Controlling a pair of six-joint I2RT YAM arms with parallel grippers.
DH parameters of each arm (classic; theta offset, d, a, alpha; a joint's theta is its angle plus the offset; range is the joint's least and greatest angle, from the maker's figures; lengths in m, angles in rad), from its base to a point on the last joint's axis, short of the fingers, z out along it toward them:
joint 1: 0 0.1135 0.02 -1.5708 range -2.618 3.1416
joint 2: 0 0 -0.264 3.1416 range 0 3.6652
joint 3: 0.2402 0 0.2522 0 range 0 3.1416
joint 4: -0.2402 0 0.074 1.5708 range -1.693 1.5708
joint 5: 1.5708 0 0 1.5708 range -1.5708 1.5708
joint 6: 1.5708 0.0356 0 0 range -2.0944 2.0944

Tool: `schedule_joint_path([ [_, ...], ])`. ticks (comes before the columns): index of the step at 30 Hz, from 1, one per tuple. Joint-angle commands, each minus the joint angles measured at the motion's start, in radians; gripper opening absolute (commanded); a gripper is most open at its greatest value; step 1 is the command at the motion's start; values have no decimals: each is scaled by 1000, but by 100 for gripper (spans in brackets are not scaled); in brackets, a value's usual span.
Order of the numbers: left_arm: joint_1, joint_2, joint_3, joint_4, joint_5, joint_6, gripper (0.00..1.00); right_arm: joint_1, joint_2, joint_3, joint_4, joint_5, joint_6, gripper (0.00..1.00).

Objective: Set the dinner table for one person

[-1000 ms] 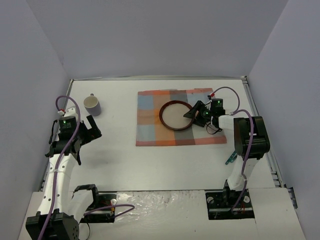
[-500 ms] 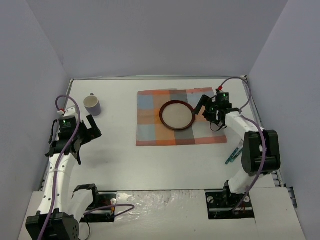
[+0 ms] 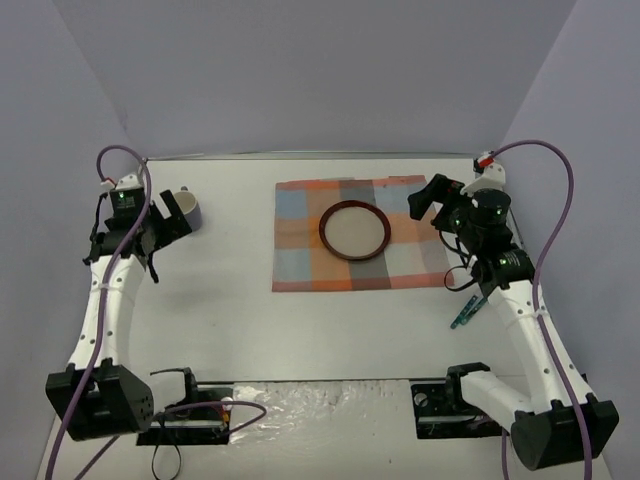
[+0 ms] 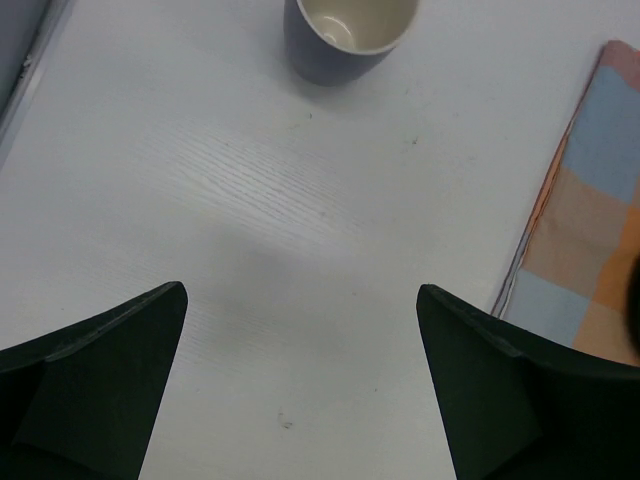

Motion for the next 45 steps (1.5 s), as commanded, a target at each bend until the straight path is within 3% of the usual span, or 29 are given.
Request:
schedule_joint_path([
  [1,17,155,220,23,-92,-27,97,15,-47,-47,79,-96,17,100],
  [11,49,502,456,31,-122,-275,91,73,-82,-98,85,-105,-29,100],
  [18,49,671,543,21,-130,-351,85,96,-79,-114,86,-97,-48,100],
  [28,46,741,532,24,-123,-399,64,104,-70,-127,85,-81,-58,100],
  [42,35,777,502,51,-104,-440,47,108,-72,-130,84,-81,-67,100],
  [45,33,779,502,50,-104,-443,39,106,-73,-133,85,-81,-68,100],
])
